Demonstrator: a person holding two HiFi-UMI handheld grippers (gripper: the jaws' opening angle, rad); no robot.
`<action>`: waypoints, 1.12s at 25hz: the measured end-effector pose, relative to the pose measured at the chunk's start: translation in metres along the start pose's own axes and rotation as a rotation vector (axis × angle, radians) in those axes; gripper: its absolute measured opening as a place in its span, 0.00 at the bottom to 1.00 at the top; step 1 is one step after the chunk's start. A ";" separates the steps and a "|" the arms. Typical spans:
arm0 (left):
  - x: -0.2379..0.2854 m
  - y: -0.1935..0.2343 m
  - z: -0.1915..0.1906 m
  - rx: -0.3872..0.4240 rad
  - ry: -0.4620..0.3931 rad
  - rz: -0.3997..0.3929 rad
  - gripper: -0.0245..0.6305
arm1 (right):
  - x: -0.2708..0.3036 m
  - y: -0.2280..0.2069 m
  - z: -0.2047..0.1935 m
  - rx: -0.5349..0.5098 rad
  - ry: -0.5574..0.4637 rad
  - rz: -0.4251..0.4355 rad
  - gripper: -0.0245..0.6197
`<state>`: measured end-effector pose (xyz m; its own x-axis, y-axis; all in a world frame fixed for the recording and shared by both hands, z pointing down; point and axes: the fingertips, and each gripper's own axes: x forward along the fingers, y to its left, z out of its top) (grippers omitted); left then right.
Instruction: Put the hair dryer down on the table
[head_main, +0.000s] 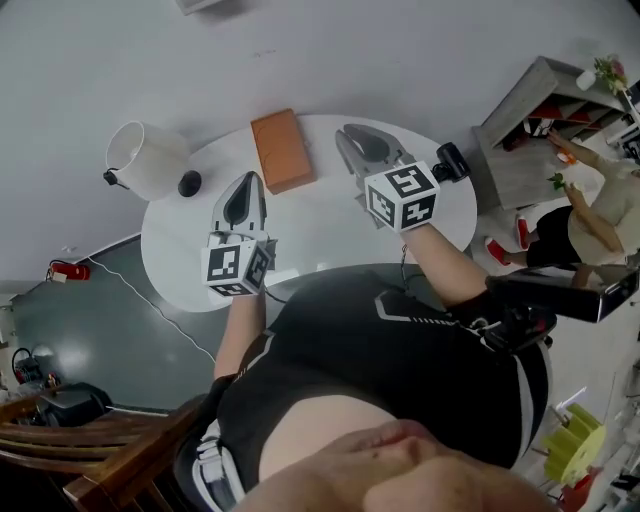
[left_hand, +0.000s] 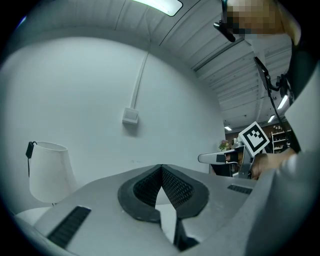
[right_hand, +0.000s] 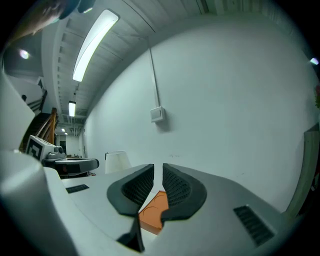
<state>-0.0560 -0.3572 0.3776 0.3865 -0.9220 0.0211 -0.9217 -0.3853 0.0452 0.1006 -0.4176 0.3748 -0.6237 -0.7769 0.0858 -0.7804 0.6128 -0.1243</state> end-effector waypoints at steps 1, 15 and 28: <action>-0.002 0.001 0.002 0.004 -0.006 0.009 0.09 | -0.001 0.002 0.002 -0.007 -0.010 0.005 0.15; -0.008 0.001 0.007 0.006 -0.023 0.054 0.09 | -0.004 0.013 0.016 -0.030 -0.045 0.016 0.10; -0.002 -0.008 0.004 0.002 -0.013 0.037 0.09 | -0.008 0.002 0.005 -0.003 -0.023 -0.022 0.09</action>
<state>-0.0497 -0.3522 0.3733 0.3515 -0.9361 0.0095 -0.9355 -0.3508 0.0424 0.1044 -0.4114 0.3695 -0.6056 -0.7930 0.0658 -0.7938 0.5963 -0.1194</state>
